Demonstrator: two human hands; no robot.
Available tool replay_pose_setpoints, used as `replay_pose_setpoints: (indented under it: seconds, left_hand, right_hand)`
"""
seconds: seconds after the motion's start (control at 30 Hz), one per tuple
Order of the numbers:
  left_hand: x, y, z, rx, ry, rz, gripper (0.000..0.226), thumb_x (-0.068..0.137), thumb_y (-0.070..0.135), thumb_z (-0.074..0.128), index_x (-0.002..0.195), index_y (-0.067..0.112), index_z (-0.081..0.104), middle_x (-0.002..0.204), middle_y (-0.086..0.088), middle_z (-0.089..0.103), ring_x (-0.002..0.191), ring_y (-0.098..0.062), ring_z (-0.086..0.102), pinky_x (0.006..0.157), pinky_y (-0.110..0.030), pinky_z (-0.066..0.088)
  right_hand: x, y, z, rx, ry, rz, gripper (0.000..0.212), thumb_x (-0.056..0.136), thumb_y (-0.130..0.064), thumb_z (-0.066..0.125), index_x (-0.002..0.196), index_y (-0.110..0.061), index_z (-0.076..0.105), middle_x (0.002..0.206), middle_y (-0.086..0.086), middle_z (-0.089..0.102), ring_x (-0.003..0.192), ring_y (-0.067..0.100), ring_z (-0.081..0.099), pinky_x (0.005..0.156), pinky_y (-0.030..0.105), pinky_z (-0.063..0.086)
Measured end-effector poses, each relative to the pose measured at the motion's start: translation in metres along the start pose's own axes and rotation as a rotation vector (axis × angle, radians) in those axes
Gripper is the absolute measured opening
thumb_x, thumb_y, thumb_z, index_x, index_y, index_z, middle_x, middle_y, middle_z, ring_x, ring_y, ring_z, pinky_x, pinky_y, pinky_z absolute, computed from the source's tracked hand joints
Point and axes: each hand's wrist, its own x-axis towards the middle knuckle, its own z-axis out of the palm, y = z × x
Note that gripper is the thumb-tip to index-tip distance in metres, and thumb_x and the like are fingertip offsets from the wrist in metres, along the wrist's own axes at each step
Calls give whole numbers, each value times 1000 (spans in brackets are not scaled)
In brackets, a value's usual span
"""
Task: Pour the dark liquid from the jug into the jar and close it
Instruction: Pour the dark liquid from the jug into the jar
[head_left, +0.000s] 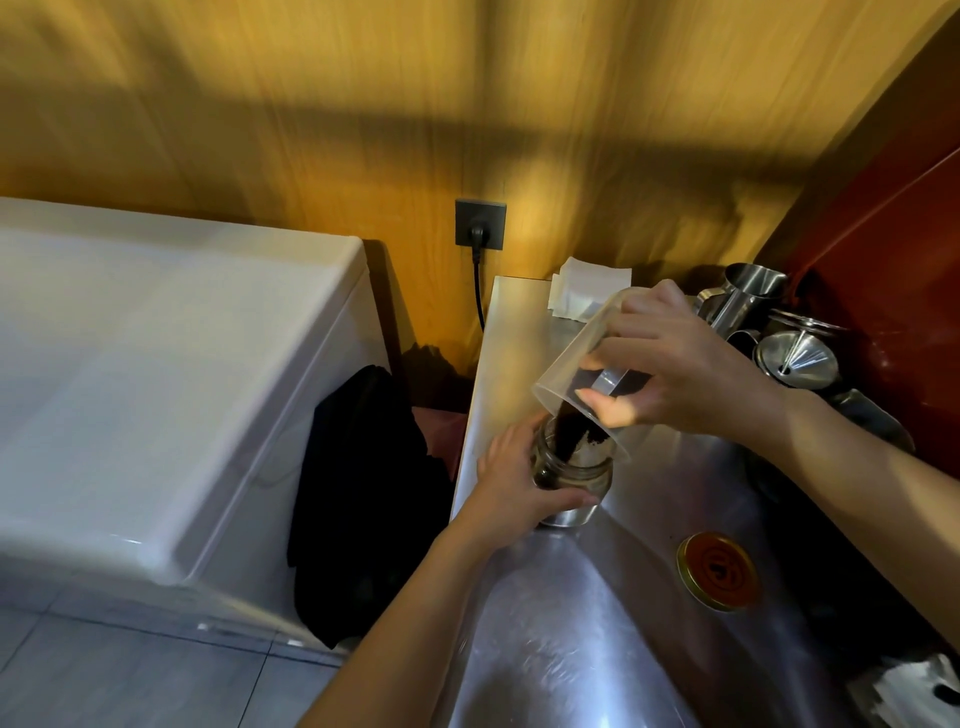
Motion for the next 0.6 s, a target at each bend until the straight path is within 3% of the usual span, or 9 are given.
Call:
replay_pose_setpoints:
  seconds: [0.13,0.33,0.6]
  left_hand:
    - [0,-1,0,-4,5,0,85,54,55,76,128,38,38,121,15,42,120,-10,36,102,-33,29]
    - [1,0,0,-4,-1,1,86,54,52,76,129,32,40,123,8,46,121,-16,39,105,-37,33]
    - [0,1,-2,-3,-22,-7,85,54,54,75,128,33,39,119,11,45,120,-15,40,105,-41,34]
  right_hand:
    - [0,1,0,-22,26,-18,34,77,-32,54,68,-1,64,63,13,61,64,31,53,67,30,19]
    - [-1,0,3,-41,46,-63,32,77,-28,57,64,1,63,57,13,57,62,33,53,63,36,25]
    - [-2,0,2,-55,36,-74,24,72,-22,67,62,-1,63,53,9,55,58,30,52,66,34,25]
